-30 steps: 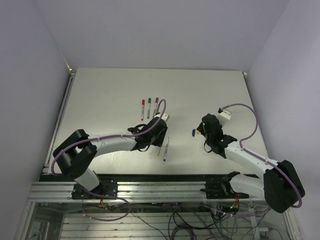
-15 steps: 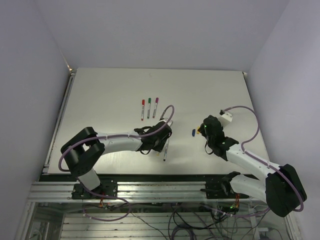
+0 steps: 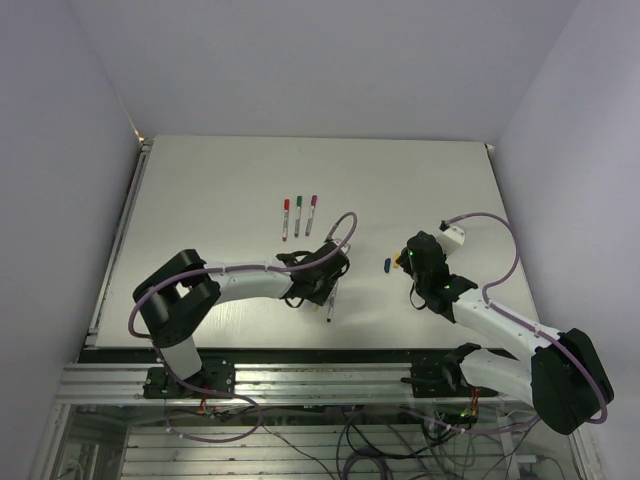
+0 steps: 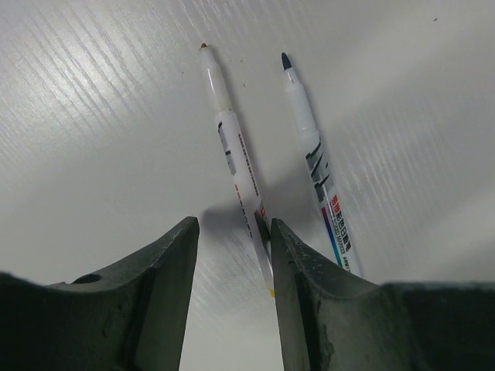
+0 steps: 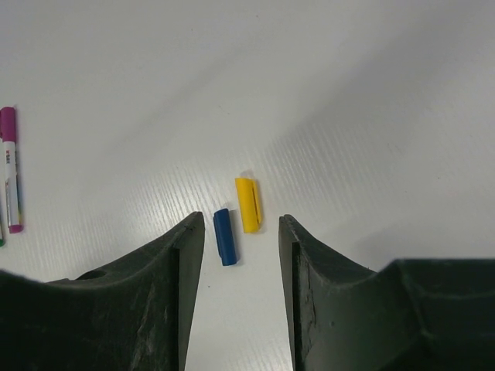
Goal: Insert the pens into the pen caps
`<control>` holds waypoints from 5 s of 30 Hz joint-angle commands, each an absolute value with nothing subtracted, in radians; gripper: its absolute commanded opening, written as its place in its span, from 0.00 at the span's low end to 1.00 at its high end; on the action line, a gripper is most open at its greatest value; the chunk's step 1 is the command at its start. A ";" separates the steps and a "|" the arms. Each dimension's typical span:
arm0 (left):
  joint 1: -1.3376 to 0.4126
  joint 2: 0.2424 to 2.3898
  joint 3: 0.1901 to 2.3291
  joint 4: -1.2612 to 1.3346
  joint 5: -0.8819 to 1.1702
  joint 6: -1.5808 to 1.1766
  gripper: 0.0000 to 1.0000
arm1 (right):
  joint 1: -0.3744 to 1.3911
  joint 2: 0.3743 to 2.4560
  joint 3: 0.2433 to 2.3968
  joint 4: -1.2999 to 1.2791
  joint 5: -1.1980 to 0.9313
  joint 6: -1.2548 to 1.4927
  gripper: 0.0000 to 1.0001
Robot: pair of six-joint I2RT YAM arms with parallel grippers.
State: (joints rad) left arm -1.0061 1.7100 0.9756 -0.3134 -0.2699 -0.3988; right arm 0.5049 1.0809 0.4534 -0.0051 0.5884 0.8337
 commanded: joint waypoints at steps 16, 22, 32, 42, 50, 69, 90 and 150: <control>-1.016 1.804 1.069 -0.435 -0.247 -0.373 0.47 | 0.499 1.062 0.434 0.016 0.595 0.863 0.42; -1.017 1.832 1.079 -0.492 -0.227 -0.370 0.27 | 0.499 1.063 0.442 0.005 0.592 0.876 0.42; -1.016 1.868 1.046 -0.450 -0.159 -0.346 0.07 | 0.499 1.085 0.453 -0.004 0.595 0.870 0.41; -1.008 1.700 1.024 -0.374 -0.207 -0.341 0.07 | 0.499 1.135 0.459 0.007 0.559 0.819 0.39; -1.004 1.541 1.012 -0.320 -0.226 -0.356 0.07 | 0.499 1.216 0.490 0.030 0.542 0.780 0.37; -0.938 1.401 0.891 -0.226 -0.171 -0.405 0.07 | 0.497 1.511 0.664 -0.027 0.546 0.713 0.36; -0.924 1.435 0.888 -0.205 -0.137 -0.408 0.07 | 0.441 1.569 0.655 -0.020 0.473 0.726 0.30; -0.900 1.518 0.763 0.576 0.296 -0.615 0.07 | 0.440 0.946 0.309 0.771 0.005 0.740 0.00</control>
State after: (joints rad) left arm -0.9047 1.5242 0.7731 0.5255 0.2962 -0.6102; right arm 0.4442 0.9573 0.3233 0.7200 0.0200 0.7204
